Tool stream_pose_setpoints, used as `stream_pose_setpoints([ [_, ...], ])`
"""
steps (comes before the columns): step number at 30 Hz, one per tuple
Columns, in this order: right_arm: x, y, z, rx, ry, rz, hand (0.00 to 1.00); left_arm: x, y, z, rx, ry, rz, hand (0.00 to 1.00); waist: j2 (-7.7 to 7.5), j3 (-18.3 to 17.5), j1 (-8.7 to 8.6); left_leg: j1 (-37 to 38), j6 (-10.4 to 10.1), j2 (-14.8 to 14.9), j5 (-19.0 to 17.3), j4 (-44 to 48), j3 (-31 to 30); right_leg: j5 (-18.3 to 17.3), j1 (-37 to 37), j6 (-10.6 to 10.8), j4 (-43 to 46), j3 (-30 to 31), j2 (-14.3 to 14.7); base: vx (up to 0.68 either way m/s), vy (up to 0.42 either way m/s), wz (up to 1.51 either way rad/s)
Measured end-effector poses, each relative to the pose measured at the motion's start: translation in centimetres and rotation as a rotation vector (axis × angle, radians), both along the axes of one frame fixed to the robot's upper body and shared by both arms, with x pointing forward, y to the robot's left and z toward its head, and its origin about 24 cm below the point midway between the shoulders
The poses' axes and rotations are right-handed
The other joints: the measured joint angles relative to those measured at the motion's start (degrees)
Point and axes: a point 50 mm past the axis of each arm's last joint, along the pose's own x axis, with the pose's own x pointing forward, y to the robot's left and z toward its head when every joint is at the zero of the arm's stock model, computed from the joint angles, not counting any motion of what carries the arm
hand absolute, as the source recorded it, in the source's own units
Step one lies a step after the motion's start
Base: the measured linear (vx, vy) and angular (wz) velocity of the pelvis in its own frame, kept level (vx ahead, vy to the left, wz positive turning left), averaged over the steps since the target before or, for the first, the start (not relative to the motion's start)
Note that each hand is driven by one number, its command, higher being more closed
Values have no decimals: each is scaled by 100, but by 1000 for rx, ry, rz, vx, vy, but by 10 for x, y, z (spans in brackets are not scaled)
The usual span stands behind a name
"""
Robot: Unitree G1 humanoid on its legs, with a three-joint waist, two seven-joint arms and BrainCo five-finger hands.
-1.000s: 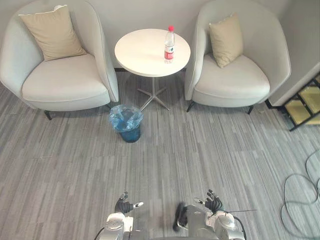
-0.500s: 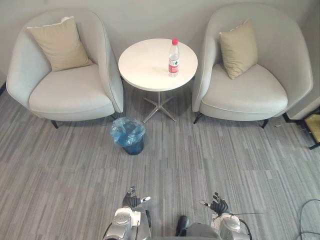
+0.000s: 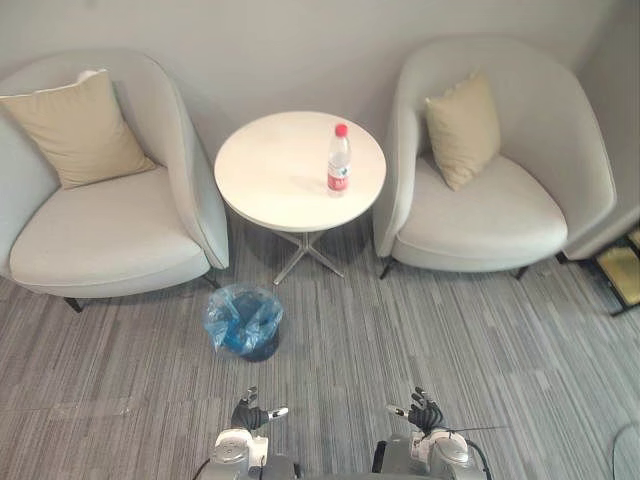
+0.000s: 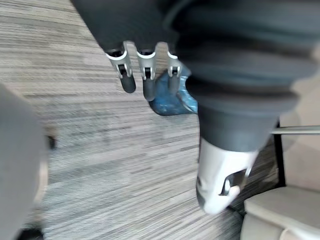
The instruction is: Gather rubbish on tea table into small bin, then transfer packed bag to large trash can.
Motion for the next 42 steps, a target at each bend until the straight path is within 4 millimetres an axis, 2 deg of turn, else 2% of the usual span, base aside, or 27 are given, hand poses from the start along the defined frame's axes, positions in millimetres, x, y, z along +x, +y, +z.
stream_pose_setpoints([
  [1,4,0,2,-4,-13,12,0,-4,1,-2,3,12,2,0,15,9,-29,79,-2,122,1,3,-86,75,-193,-9,-524,66,172,442,-246,41],
  [2,4,1,2,-3,-13,12,0,-6,2,-3,6,21,5,0,-10,-6,-36,167,-50,181,-11,12,-183,421,-261,-37,-1300,201,331,463,-255,42],
  [3,-1,3,-1,1,1,12,0,-7,6,-3,15,23,5,0,-144,-81,-37,246,-197,106,-65,21,-273,1255,-168,-189,-2211,396,385,426,-242,42],
  [4,-5,2,-2,3,11,11,0,-9,7,-4,17,36,10,0,-143,-99,-44,347,-361,146,-170,59,-406,1516,-157,-302,-2198,443,406,390,-224,29],
  [5,0,-9,2,-28,-7,7,0,-9,0,-6,-4,44,12,0,81,-143,-21,311,-432,336,-126,156,-534,1467,-137,-342,-2066,348,533,376,-223,19],
  [8,-5,-19,0,-51,14,-1,0,-8,-19,-7,-52,45,9,0,290,-157,-155,64,-718,509,223,795,-859,1178,261,-423,-2328,55,667,345,-213,32],
  [10,-10,-21,-2,-50,28,-14,0,-6,-21,-6,-58,39,8,0,282,-128,-184,-535,-1049,604,673,2186,-905,1162,777,-452,-2854,-42,746,288,-163,39],
  [11,-12,-16,-3,-39,35,-17,0,-3,-20,-5,-55,31,6,0,259,-77,-147,-874,-1076,745,710,3022,-812,1190,1167,-496,-3199,-105,793,298,-108,22],
  [13,-16,-16,-4,-37,43,-27,0,-1,-19,-3,-54,15,6,0,230,-11,-143,-1345,-823,885,289,3641,-448,1193,1706,-509,-3623,-203,834,219,-59,21],
  [14,-15,-17,-4,-35,41,-39,0,2,-20,-2,-55,4,5,0,225,-6,-135,-1615,-717,845,103,3531,-241,1198,1919,-501,-3824,-217,826,186,5,9],
  [16,-14,-17,-4,-33,37,-50,0,5,-20,1,-55,-14,5,0,246,13,-60,-1956,-656,613,42,2664,-106,1235,2077,-402,-3984,-215,774,177,74,-2],
  [17,-15,-18,-4,-33,38,-56,0,7,-21,2,-56,-20,3,0,274,29,-24,-2019,-604,399,211,1722,-132,1192,2155,-284,-4014,-205,749,182,152,-8],
  [18,-15,-21,-4,-40,42,-56,0,7,-21,2,-58,-23,1,0,367,42,50,-1979,-470,245,924,908,-276,1106,2151,-162,-4003,-126,800,208,174,-18],
  [19,-15,-17,-5,-29,46,-56,0,9,-19,3,-51,-31,-2,0,286,34,134,-1837,-483,155,946,691,-172,1126,2213,-109,-4048,49,748,249,153,-8],
  [20,-13,-8,-5,-11,40,-42,0,9,-11,3,-28,-28,-2,0,103,-29,131,-1686,-353,-40,1097,348,-133,1172,2236,-37,-4219,151,625,227,100,0],
  [25,-3,1,-3,5,21,-19,0,5,4,1,-3,-7,32,0,-74,-18,185,-1498,-122,-321,1038,283,-107,1265,2424,76,-4374,370,396,201,94,12],
  [28,-1,5,-2,8,15,17,0,1,9,-1,6,6,52,0,-112,-41,371,-1287,-78,-427,901,92,-3,1209,2432,97,-4294,483,307,114,50,-23],
  [31,-1,6,-4,-8,36,60,0,-9,12,-4,-5,29,94,0,-82,-94,419,-890,-87,-472,731,-251,142,800,1835,310,-2750,762,124,92,50,-52],
  [32,-4,7,-6,-10,46,68,0,-12,10,-5,-8,38,86,0,-36,-122,384,-698,-60,-472,730,-363,149,805,1349,347,-1646,814,58,107,74,-19],
  [33,-9,9,-7,0,55,62,0,-13,13,-6,3,44,66,0,-92,-109,331,-527,29,-527,760,-379,135,850,1002,404,-670,843,-102,119,71,-1],
  [34,-8,10,-6,1,48,63,0,-15,15,-6,12,50,60,0,-125,-87,283,-456,55,-561,739,-354,103,786,852,466,-259,819,-210,127,12,43],
  [35,-9,9,-7,1,51,63,0,-16,17,-7,22,60,44,0,-203,-134,170,-371,91,-570,711,-314,-14,643,851,401,-113,665,-291,192,-54,62],
  [38,-12,8,-8,-1,58,56,0,-17,18,-7,27,62,38,0,-234,-166,99,-306,83,-535,715,-323,-337,479,782,187,-1073,347,-271,213,-99,61],
  [39,-12,8,-8,0,58,57,0,-17,18,-7,27,63,37,0,-257,-169,90,-333,70,-519,713,-301,-446,560,765,127,-1631,378,-212,172,-135,45],
  [40,-13,8,-8,0,58,55,0,-17,18,-7,28,62,38,0,-270,-177,86,-364,43,-545,705,-276,-516,903,775,69,-2138,474,-155,142,-175,41],
  [41,-14,5,-8,-6,61,49,0,-16,18,-7,29,63,36,0,-210,-176,52,-389,-117,-550,606,-231,-708,1030,883,151,-2499,636,-49,152,-176,34],
  [42,-14,2,-8,-11,62,38,0,-17,13,-8,15,65,36,0,-90,-205,60,-414,-141,-445,590,-214,-801,1070,980,112,-2660,579,62,186,-202,27],
])
